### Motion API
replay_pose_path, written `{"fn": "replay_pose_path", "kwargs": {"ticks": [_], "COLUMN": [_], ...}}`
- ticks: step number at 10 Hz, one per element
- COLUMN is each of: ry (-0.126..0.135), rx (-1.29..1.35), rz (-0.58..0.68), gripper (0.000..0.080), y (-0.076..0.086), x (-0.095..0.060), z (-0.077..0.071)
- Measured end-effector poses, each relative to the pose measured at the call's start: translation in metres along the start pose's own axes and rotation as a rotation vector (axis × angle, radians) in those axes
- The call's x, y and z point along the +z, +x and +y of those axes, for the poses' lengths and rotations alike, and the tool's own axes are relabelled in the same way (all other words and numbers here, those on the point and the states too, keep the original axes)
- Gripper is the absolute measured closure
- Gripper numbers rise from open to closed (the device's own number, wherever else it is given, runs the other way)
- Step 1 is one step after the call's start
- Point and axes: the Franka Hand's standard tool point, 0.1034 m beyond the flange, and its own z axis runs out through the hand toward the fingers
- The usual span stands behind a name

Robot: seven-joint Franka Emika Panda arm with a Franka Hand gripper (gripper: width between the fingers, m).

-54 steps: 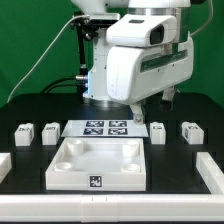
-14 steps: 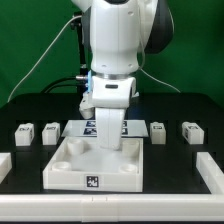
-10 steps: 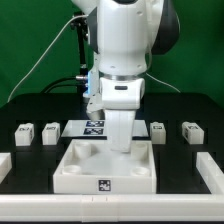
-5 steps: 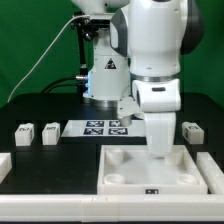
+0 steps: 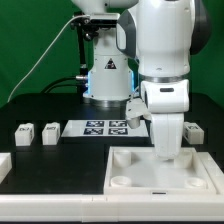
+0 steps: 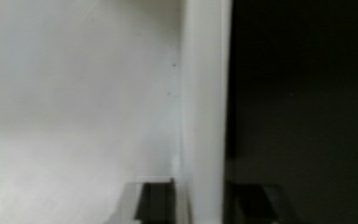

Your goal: Assemble one leg

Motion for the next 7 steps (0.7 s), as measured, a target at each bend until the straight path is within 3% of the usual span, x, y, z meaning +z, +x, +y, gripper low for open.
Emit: {"fn": "replay_pose_path", "kwargs": {"ticks": [1,2,3,4,7], "ry": [0.001,0.001,0.001,0.001,-0.003], "rx": [0.001,0.002,0.004,0.006,0.009], "rz": [0.000,0.000,0.000,0.000,0.000], "gripper": [0.0493,0.0345,0.0345,0.0201,0.0153], "y": [-0.0001,-0.0004,-0.0011,-0.0021,-0.0037], "x": [0.0005,0.0004,0.0003,0.0002,-0.0016], "z": [-0.0002,0.0001,0.0003,0.0005,0.0019]}}
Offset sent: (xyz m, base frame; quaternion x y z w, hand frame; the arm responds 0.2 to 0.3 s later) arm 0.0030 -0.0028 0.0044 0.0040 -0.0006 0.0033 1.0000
